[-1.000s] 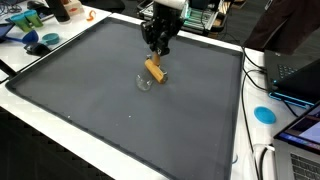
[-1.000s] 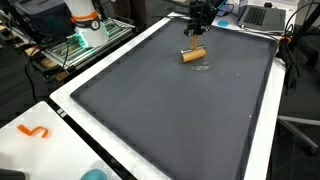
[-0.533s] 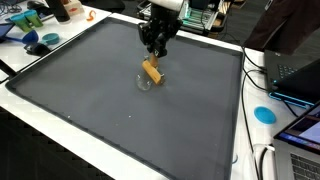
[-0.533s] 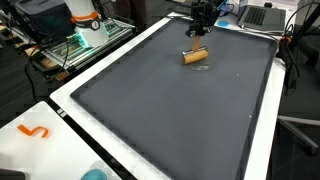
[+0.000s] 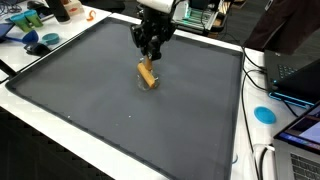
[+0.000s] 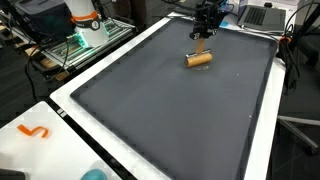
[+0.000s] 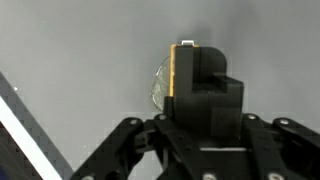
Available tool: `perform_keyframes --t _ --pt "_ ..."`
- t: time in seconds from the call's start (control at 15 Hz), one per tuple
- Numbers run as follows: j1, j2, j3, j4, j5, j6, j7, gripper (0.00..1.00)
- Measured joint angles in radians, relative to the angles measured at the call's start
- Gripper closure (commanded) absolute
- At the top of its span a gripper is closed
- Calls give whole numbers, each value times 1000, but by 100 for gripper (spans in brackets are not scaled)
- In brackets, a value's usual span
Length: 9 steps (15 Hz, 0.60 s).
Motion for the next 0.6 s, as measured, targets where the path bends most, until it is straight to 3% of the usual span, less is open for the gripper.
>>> perform_keyframes --t 0.6 --pt "0 18 -10 25 -2 -2 31 76"
